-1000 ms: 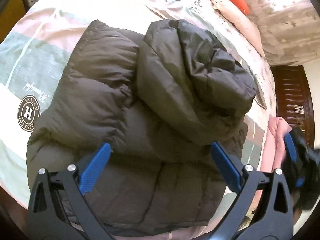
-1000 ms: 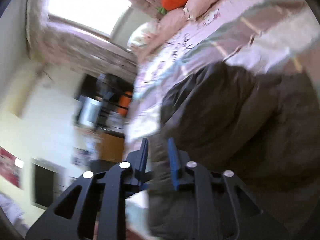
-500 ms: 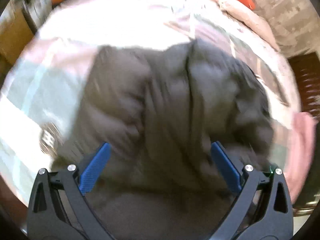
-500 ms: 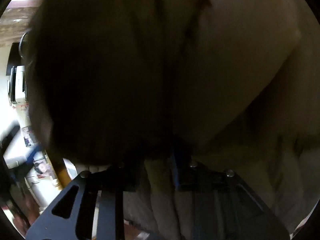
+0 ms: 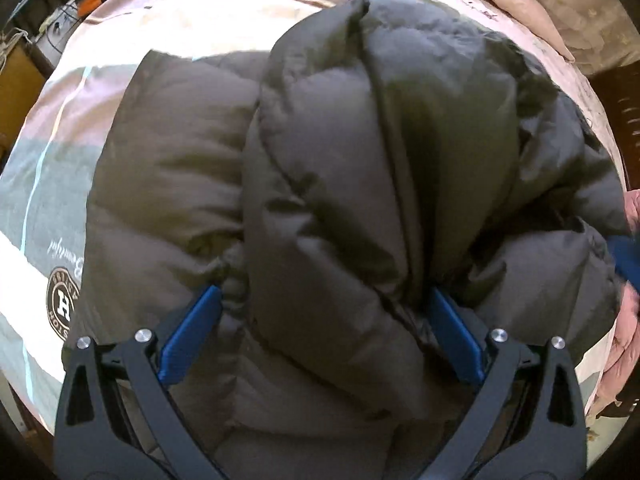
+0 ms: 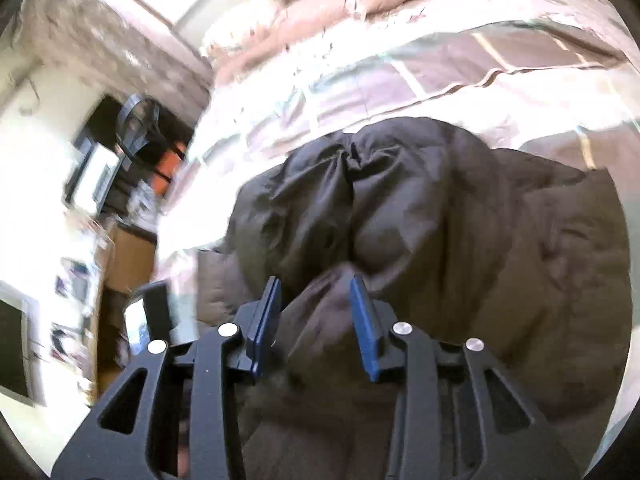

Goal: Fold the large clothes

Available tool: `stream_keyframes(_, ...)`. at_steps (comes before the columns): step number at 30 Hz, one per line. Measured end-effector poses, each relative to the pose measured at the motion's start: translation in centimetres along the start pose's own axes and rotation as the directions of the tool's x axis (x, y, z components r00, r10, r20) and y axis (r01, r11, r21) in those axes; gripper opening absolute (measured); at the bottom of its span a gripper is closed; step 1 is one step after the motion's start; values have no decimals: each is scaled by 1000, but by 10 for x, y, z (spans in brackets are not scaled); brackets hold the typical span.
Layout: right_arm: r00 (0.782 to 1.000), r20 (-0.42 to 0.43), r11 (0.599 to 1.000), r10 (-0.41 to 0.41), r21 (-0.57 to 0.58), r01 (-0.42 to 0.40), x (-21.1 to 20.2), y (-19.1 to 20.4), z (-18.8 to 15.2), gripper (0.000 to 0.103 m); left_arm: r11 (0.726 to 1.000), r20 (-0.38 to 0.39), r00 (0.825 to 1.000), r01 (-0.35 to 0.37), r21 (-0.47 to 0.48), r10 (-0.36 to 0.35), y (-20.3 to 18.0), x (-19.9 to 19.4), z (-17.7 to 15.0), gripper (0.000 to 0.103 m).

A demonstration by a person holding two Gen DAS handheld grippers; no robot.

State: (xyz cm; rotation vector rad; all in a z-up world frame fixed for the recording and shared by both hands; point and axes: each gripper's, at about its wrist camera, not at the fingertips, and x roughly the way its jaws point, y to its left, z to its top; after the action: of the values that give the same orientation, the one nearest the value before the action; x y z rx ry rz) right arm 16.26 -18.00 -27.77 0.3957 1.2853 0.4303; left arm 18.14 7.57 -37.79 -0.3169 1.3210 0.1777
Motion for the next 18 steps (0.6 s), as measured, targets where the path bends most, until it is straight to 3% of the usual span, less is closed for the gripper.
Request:
stream_keyframes(2,989,-142,995,-43,86,56,39,-26,-8,37,1000,2,1000,-23,13,23,2,3,-6,101)
stream_keyframes(4,991,-135,993,-15,118,31,46,-43,-27,37,998,-15,999,-46,38,46,0,8,-13,101)
stream_keyframes(9,986,-142,990,-89,100,103,53,-49,-66,36,994,-42,996,-70,81,74,-2,21,-36,101)
stream_keyframes(11,980,-164,988,-115,79,130,60,-38,-61,36,994,-44,996,-70,79,73,0,25,-39,101)
stream_keyframes(13,987,-134,989,-91,106,106,47,-30,-47,37,997,-36,998,-55,62,57,5,24,-38,101)
stream_keyframes(16,999,52,997,13,77,-17,6,-3,-22,37,998,-37,999,-34,60,36,13,24,-37,101)
stream_keyframes(18,993,116,998,21,49,-27,0,12,3,48,998,-34,999,-21,62,23,20,24,-39,101)
